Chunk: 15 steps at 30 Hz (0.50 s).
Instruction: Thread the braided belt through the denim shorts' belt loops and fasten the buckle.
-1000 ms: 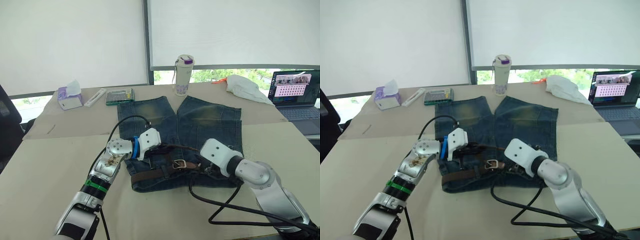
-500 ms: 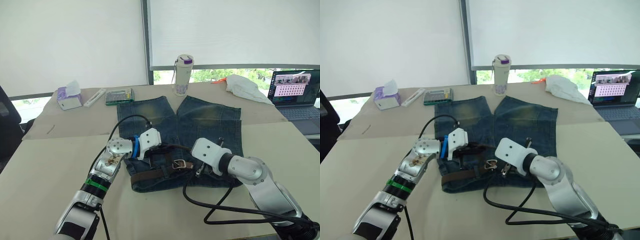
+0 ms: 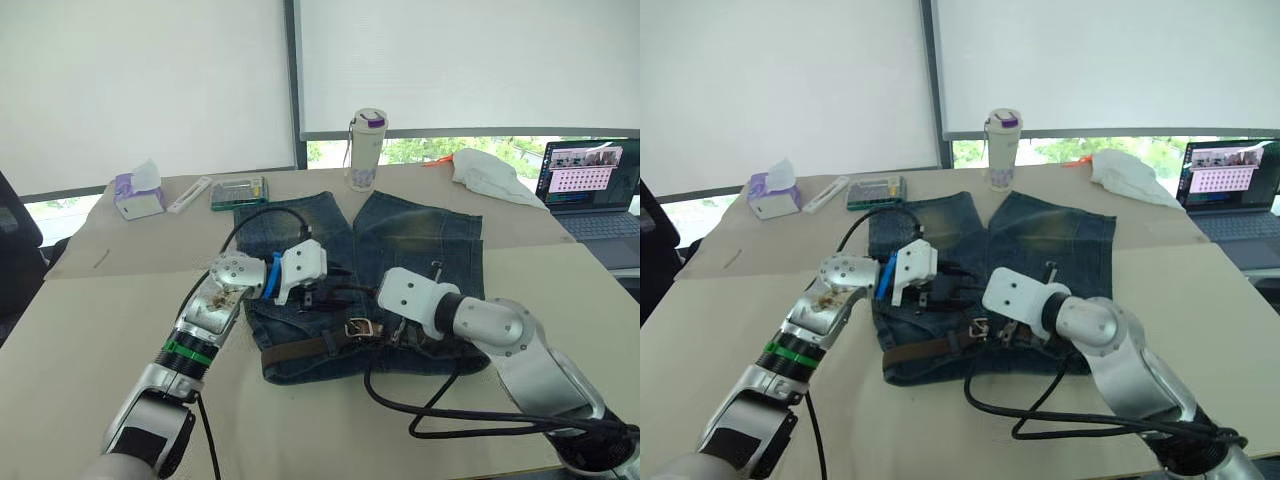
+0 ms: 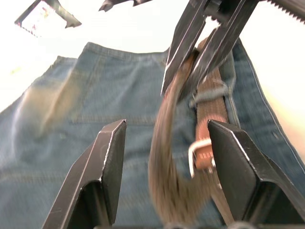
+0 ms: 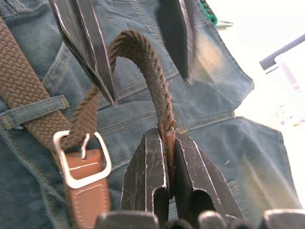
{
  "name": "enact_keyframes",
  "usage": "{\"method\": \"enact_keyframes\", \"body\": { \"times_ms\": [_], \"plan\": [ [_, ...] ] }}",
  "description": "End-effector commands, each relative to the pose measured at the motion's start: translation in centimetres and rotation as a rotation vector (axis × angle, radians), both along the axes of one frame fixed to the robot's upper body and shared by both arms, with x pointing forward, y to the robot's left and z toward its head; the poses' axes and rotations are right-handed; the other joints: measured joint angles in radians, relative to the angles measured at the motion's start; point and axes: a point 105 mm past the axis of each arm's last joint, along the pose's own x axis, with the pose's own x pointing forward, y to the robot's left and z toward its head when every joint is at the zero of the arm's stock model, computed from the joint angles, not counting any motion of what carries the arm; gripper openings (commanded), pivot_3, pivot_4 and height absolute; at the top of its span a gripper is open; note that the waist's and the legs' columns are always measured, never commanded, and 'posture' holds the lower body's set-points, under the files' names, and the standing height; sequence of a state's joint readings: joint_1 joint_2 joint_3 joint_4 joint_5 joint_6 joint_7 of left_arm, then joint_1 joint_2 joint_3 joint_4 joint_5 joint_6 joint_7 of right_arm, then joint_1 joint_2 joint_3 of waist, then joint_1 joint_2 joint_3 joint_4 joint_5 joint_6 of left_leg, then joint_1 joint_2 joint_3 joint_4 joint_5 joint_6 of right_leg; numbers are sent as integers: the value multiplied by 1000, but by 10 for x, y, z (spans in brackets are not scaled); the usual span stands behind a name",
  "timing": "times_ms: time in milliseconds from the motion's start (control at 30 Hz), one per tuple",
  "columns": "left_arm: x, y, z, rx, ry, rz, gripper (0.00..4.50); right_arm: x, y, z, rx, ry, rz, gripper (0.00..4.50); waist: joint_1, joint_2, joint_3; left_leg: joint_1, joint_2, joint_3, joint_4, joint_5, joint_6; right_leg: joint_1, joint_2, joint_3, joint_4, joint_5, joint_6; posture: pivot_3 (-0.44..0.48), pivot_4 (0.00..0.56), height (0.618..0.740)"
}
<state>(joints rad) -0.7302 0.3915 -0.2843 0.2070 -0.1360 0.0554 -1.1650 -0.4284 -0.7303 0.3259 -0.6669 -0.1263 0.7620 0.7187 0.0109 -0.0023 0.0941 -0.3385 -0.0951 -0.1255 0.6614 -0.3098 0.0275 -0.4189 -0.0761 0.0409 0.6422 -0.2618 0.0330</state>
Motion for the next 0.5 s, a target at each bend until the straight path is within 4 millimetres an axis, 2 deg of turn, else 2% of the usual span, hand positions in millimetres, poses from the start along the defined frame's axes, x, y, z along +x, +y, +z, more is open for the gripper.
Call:
{"method": "enact_keyframes", "body": {
  "times_ms": [33,100,133,367,500],
  "plan": [
    [-1,-5,7,17,-62,-14,2879,-2,4,8,-12,-25,20,0,-2,0,0,0,0,0,0,0,0,0,0,0,1,0,0,0,150,740],
    [0,-6,6,26,-78,-17,2879,-2,5,8,-20,-20,24,0,-3,0,0,0,0,0,0,0,0,-1,0,1,2,0,0,0,150,740],
    [0,-7,7,23,-76,-18,2331,-3,6,7,-26,-16,27,0,-2,0,0,0,0,0,0,0,0,-1,0,1,3,0,0,0,150,740],
    [-1,2,2,44,-75,-25,31,-5,5,3,-43,3,18,0,0,0,0,0,0,0,0,0,0,-1,0,0,3,0,0,0,150,740],
    [3,11,-4,57,-90,-4,8,-8,5,-3,-24,49,19,0,0,0,0,0,0,0,0,0,0,-1,0,0,3,0,0,0,150,740]
  ]
}}
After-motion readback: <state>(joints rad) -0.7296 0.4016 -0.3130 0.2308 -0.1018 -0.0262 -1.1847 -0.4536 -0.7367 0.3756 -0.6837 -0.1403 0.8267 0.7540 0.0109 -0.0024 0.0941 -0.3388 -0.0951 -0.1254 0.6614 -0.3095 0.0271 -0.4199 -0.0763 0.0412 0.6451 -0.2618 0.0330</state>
